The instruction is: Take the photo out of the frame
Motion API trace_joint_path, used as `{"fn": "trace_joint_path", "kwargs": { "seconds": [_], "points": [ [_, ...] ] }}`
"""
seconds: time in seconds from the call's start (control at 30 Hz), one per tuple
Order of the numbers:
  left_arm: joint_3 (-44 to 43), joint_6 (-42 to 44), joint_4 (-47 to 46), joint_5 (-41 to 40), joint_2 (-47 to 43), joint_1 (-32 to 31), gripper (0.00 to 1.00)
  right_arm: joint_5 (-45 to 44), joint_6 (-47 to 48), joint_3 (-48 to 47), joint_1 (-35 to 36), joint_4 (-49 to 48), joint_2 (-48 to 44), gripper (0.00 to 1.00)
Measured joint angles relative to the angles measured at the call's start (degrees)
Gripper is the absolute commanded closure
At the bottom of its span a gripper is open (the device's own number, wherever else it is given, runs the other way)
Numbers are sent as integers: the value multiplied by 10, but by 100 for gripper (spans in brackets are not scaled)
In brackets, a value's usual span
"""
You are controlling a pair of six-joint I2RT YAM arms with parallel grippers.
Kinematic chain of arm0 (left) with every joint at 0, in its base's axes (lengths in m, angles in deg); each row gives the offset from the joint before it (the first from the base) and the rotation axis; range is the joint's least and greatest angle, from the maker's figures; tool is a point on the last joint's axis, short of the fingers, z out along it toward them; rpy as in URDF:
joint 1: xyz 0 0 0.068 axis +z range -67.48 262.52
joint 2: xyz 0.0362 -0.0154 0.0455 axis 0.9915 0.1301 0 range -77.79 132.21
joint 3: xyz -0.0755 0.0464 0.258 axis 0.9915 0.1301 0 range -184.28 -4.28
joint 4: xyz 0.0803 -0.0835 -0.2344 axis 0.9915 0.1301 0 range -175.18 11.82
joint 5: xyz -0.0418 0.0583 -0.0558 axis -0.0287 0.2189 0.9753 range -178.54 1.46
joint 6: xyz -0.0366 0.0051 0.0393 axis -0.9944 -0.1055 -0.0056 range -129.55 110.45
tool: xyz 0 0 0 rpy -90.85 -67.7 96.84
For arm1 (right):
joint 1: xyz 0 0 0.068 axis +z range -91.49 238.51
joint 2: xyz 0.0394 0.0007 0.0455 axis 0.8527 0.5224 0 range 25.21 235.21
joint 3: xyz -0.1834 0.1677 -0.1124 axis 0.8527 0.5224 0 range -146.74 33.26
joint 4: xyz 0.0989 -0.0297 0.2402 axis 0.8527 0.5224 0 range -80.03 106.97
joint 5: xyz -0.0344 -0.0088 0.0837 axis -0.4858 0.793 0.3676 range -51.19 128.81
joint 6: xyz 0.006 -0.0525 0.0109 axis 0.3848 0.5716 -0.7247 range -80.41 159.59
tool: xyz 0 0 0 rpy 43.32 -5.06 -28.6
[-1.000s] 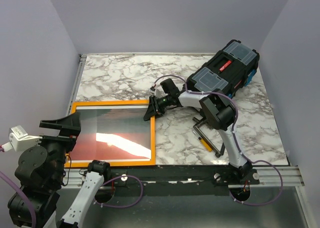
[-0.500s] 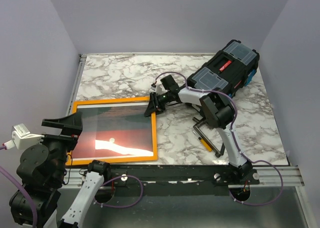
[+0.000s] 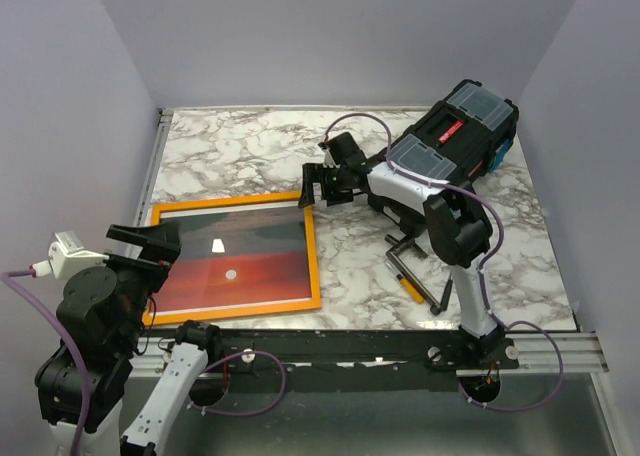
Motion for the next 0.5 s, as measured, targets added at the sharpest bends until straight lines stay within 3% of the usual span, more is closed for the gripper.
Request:
{"fn": "trace_joint_path", "kwargs": {
  "seconds": [0.27, 0.5],
  "points": [
    [50, 47, -41, 35, 7, 0, 2, -151, 9, 46, 40, 71, -65, 0],
    [154, 120, -118, 151, 31, 0, 5, -202, -11, 149, 103, 63, -215, 0]
  ]
}}
